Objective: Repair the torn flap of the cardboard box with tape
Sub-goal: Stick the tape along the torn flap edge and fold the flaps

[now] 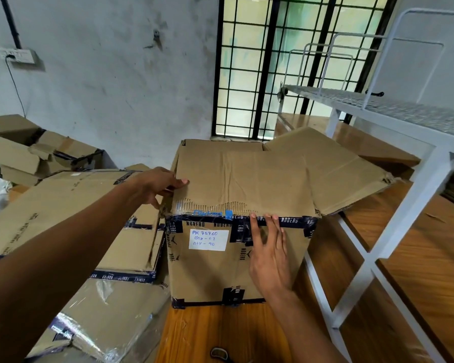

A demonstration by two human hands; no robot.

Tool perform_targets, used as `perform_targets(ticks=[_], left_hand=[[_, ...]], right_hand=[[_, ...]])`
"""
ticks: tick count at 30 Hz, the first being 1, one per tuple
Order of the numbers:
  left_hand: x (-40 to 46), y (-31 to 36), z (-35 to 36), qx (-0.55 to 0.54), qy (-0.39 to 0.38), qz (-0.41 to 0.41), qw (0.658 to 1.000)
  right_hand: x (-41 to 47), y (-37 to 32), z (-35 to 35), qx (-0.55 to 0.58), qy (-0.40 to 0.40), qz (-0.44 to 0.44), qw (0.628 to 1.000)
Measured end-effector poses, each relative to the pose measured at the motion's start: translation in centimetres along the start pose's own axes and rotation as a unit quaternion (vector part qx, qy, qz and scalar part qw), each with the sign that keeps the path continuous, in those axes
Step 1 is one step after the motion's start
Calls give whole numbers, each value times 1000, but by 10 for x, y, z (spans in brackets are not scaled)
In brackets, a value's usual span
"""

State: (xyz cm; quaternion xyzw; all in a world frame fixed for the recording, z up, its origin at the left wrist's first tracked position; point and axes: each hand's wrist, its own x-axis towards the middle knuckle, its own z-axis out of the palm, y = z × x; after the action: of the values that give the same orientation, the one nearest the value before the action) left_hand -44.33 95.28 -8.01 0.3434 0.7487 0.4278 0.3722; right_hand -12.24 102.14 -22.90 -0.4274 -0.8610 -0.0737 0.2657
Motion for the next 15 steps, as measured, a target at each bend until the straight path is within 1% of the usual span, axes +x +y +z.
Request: perform_targets(ticks=[3,5,8,12,15], left_hand=[[0,-4,7,-17,12,17,1000],[-2,-8,7,-3,5,29,1000],[-6,-13,0,25,-15,26,999],[-6,-12,2,38,2,21,999],[-2,-7,11,10,24,15,1000]], right_hand=[[1,3,0,-4,0,-2,1000],[-2,4,1,-5,3,-6,1000],[-5,2,3,-3,2,-7,1000],[-7,-3,3,-1,-5,2,1000],[-3,1,1,-5,-7,0,1000]])
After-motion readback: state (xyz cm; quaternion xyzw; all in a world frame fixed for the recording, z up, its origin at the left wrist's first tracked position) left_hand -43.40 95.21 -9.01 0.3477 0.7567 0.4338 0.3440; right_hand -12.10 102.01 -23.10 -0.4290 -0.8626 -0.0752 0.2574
